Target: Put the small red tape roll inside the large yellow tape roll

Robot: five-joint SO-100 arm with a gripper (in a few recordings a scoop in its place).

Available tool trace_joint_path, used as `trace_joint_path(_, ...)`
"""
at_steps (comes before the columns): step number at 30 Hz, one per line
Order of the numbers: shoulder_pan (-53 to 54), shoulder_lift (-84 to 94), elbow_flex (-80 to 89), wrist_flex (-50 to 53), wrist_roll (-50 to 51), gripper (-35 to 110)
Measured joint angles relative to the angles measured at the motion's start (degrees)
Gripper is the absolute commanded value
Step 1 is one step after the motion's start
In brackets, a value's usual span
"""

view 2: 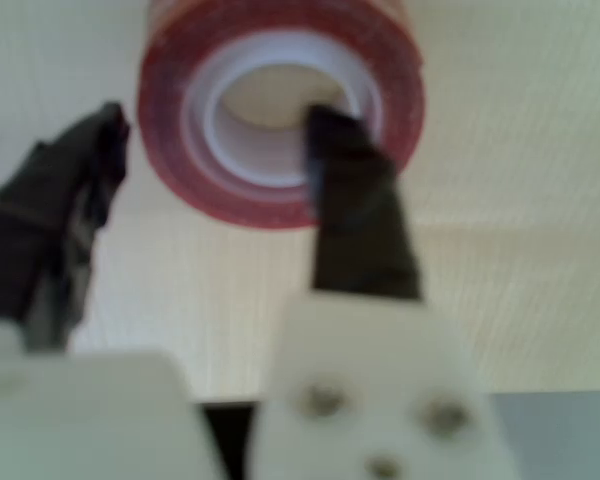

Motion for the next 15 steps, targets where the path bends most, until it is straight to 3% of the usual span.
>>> trace_joint_path(15, -6.6, 14.4, 4.1, 0.0, -1.1, 22)
